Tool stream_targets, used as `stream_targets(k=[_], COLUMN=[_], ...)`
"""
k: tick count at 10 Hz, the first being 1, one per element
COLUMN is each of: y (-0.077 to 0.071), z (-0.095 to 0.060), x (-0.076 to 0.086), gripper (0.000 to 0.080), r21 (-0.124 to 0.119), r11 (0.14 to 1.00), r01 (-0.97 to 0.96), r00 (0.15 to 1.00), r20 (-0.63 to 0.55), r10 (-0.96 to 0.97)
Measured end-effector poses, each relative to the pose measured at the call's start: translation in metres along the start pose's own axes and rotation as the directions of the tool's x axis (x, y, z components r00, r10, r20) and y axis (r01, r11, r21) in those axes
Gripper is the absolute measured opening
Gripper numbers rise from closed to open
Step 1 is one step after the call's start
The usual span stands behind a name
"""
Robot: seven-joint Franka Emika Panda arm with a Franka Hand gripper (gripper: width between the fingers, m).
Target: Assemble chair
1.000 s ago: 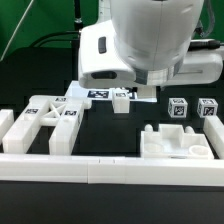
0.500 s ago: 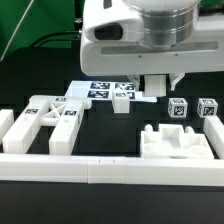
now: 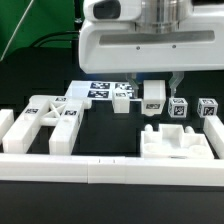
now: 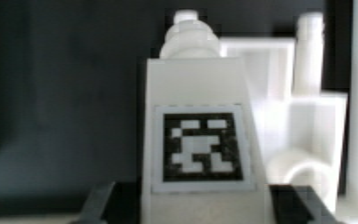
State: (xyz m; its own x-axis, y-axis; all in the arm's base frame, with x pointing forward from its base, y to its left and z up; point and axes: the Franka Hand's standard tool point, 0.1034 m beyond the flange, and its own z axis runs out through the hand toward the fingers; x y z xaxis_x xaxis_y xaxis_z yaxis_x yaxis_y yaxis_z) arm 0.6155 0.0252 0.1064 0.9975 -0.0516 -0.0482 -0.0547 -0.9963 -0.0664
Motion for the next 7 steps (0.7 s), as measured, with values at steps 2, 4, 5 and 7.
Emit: stream_targets(k=[2,4,5,7], y=[-0.004,-0.005,-0.004,-0.024], z=[-0.019,-0.020,-0.019,-0.015], x=[0.007,0.016,0.017,0.018], gripper=[0.0285,0.0285,0.0285,0.0285], r21=[0.000,-0.005,-0.011,-0.006], r11=[1.000,1.000,1.000,1.000], r01=[0.005,0.008,0.008,0.020], r00=[0.989,0.947,0.918,0.875], r20=[-0.149,-0.322,-0.397,-0.483], r10=[-0.005,-0.009,-0.011,-0.020])
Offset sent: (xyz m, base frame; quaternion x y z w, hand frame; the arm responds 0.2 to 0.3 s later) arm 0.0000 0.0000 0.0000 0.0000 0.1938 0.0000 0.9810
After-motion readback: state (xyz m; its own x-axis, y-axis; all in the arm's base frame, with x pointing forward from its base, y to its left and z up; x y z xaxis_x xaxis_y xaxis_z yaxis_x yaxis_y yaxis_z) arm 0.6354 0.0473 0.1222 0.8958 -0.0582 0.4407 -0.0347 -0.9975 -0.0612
